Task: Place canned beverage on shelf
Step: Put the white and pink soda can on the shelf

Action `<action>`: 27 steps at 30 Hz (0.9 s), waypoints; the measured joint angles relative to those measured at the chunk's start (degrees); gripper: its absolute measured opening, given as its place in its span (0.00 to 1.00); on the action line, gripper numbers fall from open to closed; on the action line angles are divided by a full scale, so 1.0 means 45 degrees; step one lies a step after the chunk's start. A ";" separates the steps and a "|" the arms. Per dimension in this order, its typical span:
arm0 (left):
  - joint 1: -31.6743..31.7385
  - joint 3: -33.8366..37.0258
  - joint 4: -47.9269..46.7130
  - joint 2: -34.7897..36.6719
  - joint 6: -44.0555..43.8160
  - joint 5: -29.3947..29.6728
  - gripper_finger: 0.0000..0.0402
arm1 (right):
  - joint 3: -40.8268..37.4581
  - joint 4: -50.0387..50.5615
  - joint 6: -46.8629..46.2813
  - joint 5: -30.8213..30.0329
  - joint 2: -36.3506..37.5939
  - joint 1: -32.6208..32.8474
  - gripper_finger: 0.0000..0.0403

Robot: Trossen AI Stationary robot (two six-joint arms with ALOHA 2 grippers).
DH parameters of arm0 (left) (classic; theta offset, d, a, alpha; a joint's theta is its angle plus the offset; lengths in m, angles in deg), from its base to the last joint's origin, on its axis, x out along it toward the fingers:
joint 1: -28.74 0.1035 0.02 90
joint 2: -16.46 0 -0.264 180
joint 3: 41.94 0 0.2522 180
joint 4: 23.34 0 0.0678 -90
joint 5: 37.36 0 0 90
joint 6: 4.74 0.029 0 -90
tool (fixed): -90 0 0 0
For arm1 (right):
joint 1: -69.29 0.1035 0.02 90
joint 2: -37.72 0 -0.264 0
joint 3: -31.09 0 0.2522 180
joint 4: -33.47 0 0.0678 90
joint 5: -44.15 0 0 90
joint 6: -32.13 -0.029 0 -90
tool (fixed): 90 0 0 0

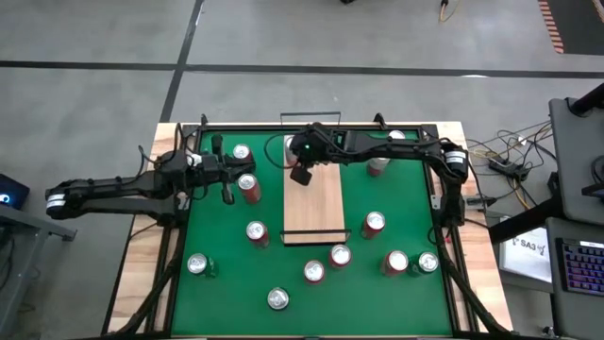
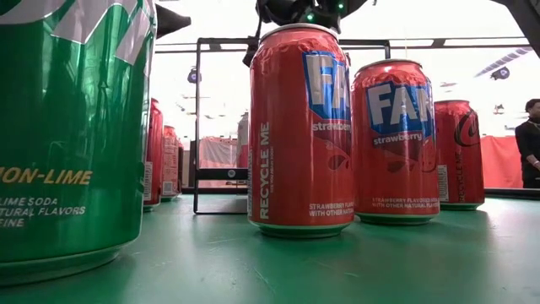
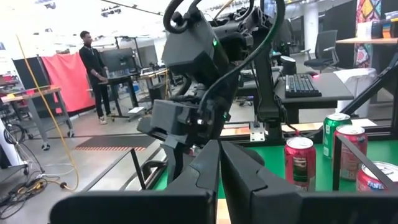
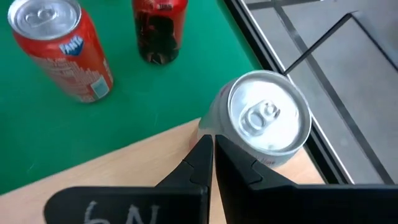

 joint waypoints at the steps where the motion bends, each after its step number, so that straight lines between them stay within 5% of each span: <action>1: 0.0000 0.0000 0.0045 -0.0013 0.0000 0.0002 0.00 | 0.0000 -0.0030 0.0006 0.0004 0.0000 -0.0032 0.02; 27: 0.0000 0.0000 0.0007 -0.0062 0.0238 0.0023 0.00 | -0.0005 -0.0028 0.0612 0.0673 -0.0269 -0.0379 0.02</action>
